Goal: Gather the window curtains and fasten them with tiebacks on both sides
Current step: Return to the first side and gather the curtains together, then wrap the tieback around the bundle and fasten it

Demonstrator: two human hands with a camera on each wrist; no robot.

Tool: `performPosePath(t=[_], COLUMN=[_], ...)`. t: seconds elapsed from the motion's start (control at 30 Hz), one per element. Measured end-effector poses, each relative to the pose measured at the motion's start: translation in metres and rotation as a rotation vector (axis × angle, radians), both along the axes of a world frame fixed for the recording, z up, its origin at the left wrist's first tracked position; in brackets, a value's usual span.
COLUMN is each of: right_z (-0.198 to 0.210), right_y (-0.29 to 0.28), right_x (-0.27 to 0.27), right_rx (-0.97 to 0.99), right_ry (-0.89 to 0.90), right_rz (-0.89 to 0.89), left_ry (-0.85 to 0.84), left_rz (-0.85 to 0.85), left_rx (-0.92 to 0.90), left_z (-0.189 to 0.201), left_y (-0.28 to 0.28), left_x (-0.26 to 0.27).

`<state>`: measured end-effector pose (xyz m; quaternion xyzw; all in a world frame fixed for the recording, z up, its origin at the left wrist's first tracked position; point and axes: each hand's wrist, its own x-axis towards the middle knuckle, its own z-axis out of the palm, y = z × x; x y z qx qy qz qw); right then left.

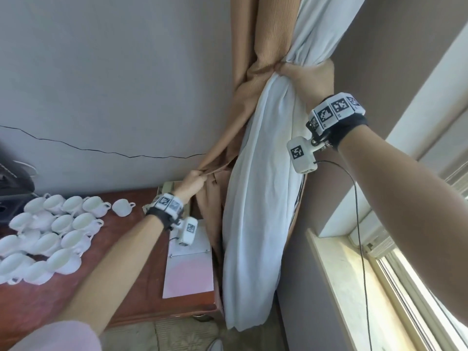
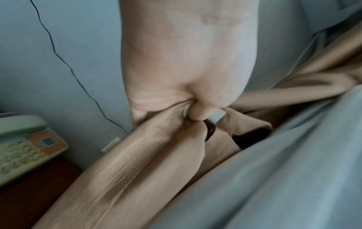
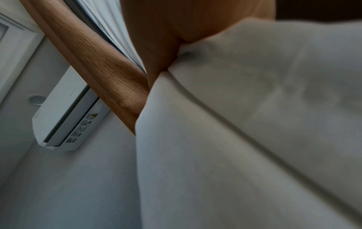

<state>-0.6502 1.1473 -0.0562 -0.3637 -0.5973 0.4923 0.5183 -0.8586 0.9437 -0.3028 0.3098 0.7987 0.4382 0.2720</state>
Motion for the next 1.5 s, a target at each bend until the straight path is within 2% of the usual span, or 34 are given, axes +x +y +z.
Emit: performPosePath(t=[0.03, 0.1, 0.23, 0.37, 0.47, 0.63, 0.67, 0.7, 0.83, 0.87, 0.9, 0.93, 0.97, 1.03, 1.1, 1.17, 1.2, 1.23, 1.3, 1.4, 1.43, 1.5], right_z=[0.0, 0.0, 0.001, -0.002, -0.003, -0.002, -0.002, -0.001, -0.001, 0.0, 0.0, 0.001, 0.0, 0.001, 0.002, 0.004, 0.004, 0.003, 0.003, 0.003, 0.002, 0.002], right_y=[0.005, 0.015, 0.018, 0.014, 0.006, -0.003, -0.003, -0.003, 0.001, -0.001, -0.001, -0.001, -0.001, -0.001, -0.003, -0.003, -0.002, -0.001, 0.003, 0.008, 0.009, 0.009], right_x=[-0.002, -0.007, -0.019, -0.031, -0.032, -0.03, -0.029, -0.028, -0.02, -0.017, -0.014, -0.012, -0.009, -0.005, -0.001, 0.005, 0.008, 0.01, 0.015, 0.022, 0.024, 0.027], right_rx=[-0.002, -0.006, -0.004, -0.01, -0.017, 0.005, 0.004, -0.003, -0.004, -0.003, -0.004, -0.006, -0.007, -0.002, -0.002, -0.009, -0.009, -0.01, -0.014, -0.023, -0.022, -0.013], right_ry=[-0.005, -0.01, -0.004, 0.005, 0.011, 0.045, 0.038, 0.029, 0.006, 0.0, -0.004, -0.005, -0.004, -0.014, -0.026, -0.032, -0.036, -0.04, -0.045, -0.062, -0.062, -0.055], right_rz=[-0.014, -0.03, -0.029, 0.001, 0.029, 0.076, 0.069, 0.065, 0.068, 0.07, 0.07, 0.067, 0.065, 0.071, 0.077, 0.083, 0.086, 0.088, 0.083, 0.065, 0.072, 0.09], left_ry=[-0.056, 0.037, 0.593, 0.924, 1.101, 1.302, 1.266, 1.154, 0.387, 0.266, 0.214, 0.259, 0.41, 0.826, 1.141, 1.279, 1.259, 1.175, 0.831, 0.194, 0.072, 0.043], left_rz=[-0.029, -0.048, 0.069, 0.1, 0.104, -0.106, -0.125, -0.137, -0.188, -0.22, -0.268, -0.318, -0.364, -0.395, -0.338, -0.316, -0.324, -0.34, -0.357, -0.417, -0.439, -0.384], left_rx=[0.014, 0.013, -0.14, -0.158, 0.009, 0.269, 0.305, 0.345, 0.494, 0.537, 0.548, 0.522, 0.47, 0.375, 0.466, 0.64, 0.717, 0.767, 0.764, 0.503, 0.446, 0.494], left_z=[0.005, 0.016, 0.044, 0.064, 0.075, 0.079, 0.081, 0.083, 0.088, 0.087, 0.084, 0.082, 0.08, 0.076, 0.08, 0.09, 0.094, 0.096, 0.104, 0.12, 0.123, 0.131], left_y=[-0.013, -0.046, -0.092, -0.105, -0.106, -0.086, -0.08, -0.074, -0.052, -0.048, -0.045, -0.042, -0.039, -0.031, -0.022, -0.013, -0.012, -0.015, -0.027, -0.042, -0.047, -0.062], left_x=[0.002, 0.005, 0.017, 0.025, 0.039, 0.065, 0.073, 0.083, 0.131, 0.141, 0.149, 0.157, 0.162, 0.17, 0.18, 0.187, 0.19, 0.192, 0.197, 0.186, 0.178, 0.167])
